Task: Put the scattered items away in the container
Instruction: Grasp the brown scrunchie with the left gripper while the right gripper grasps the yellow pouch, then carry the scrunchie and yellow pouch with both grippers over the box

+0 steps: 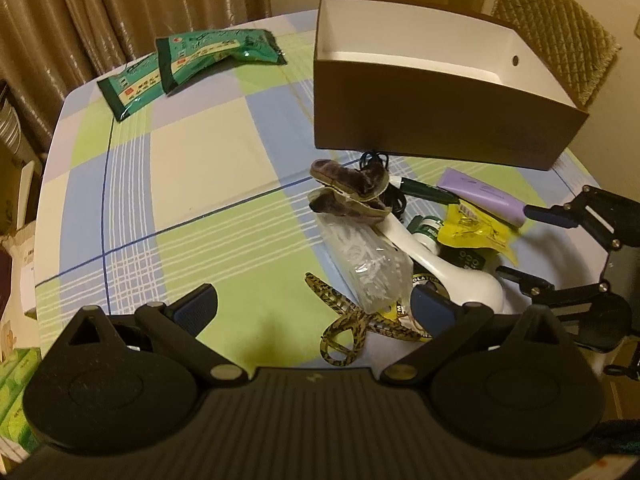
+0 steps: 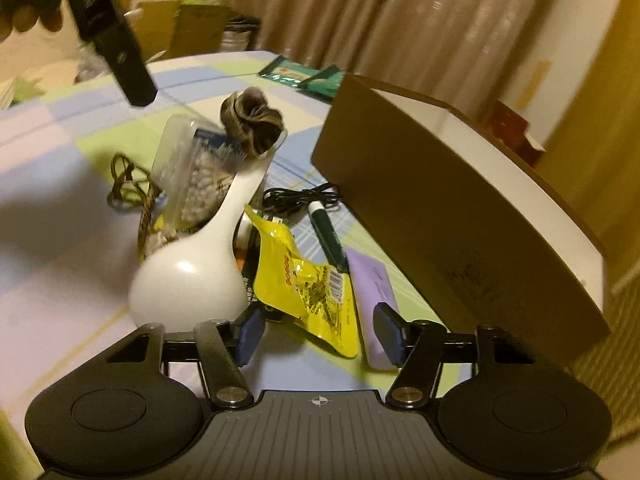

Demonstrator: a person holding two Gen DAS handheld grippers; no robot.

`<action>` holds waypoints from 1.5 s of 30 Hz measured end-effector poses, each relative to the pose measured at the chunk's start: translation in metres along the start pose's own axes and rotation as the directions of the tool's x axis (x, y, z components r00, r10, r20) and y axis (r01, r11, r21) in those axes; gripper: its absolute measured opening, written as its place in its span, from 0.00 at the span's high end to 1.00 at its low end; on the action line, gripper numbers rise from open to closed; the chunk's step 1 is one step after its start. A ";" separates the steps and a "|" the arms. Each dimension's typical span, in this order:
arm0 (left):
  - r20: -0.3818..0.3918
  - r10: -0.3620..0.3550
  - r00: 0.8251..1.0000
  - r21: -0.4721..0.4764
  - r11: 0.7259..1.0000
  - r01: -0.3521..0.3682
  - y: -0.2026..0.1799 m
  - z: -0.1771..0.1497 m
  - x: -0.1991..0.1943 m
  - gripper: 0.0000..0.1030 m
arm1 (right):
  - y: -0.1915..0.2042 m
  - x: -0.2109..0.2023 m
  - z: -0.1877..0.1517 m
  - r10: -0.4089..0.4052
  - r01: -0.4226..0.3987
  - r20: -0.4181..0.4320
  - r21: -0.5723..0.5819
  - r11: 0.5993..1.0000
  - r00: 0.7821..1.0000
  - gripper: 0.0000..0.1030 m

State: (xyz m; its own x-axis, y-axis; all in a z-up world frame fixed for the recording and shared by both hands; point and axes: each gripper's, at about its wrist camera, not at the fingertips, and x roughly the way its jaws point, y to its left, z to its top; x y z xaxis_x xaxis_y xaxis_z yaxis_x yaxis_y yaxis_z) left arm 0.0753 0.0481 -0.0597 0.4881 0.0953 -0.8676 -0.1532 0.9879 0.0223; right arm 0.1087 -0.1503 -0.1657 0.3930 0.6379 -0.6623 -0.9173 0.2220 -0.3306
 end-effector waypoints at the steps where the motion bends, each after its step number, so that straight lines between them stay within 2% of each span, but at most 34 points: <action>1: -0.006 0.005 1.000 -0.008 1.000 -0.005 0.000 0.000 0.001 0.02 | -0.001 0.004 -0.001 0.010 -0.010 0.005 -0.016 1.000 1.000 0.48; 10: -0.039 0.040 0.998 -0.072 0.997 -0.043 -0.002 0.002 0.009 0.02 | -0.010 0.028 0.001 0.091 -0.089 0.061 -0.042 0.995 0.994 0.59; 12: -0.040 0.044 0.998 -0.080 0.996 -0.047 -0.002 0.002 0.010 0.02 | -0.012 0.033 0.003 0.103 -0.100 0.066 -0.041 0.994 0.993 0.64; 14: -0.040 0.044 0.998 -0.083 0.995 -0.047 -0.003 0.004 0.011 0.02 | -0.014 0.035 0.003 0.126 -0.123 0.073 -0.039 0.992 0.989 0.77; 16: -0.035 0.041 0.999 -0.080 0.996 -0.044 -0.004 0.007 0.012 0.02 | -0.016 0.033 0.004 0.128 -0.125 0.086 -0.039 0.991 0.988 0.80; 22: -0.022 0.025 0.999 -0.047 0.999 -0.026 -0.004 0.020 0.023 0.02 | -0.035 0.024 0.009 0.184 -0.194 0.099 0.103 0.976 0.978 0.82; 28: -0.014 0.001 1.000 -0.015 1.000 -0.001 0.005 0.036 0.038 0.02 | -0.062 0.011 0.021 0.207 -0.240 0.134 0.325 0.915 0.969 0.82; 32: -0.013 -0.009 1.000 -0.022 1.000 0.009 0.018 0.048 0.049 0.03 | -0.079 0.003 0.024 0.193 -0.241 0.152 0.431 0.870 0.969 0.82; 37: -0.013 -0.018 1.000 -0.052 0.998 0.018 0.039 0.063 0.067 0.07 | -0.095 -0.016 0.025 0.168 -0.230 0.167 0.495 0.838 0.972 0.82; 40: -0.027 -0.022 0.999 -0.021 1.000 0.022 0.045 0.070 0.082 0.10 | -0.101 -0.021 0.024 0.151 -0.214 0.161 0.533 0.819 0.975 0.82; 45: -0.029 -0.080 0.996 0.041 0.996 0.081 0.048 0.083 0.104 0.17 | -0.113 -0.025 0.022 0.117 -0.184 0.151 0.590 0.786 0.982 0.82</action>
State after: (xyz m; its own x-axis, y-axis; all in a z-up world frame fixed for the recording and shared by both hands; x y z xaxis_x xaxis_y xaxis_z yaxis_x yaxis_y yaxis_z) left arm 0.1901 0.1151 -0.1076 0.4733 0.0123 -0.8808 -0.0781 0.9965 -0.0281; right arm 0.2009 -0.1752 -0.0973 0.2688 0.7634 -0.5874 -0.8312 0.4920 0.2591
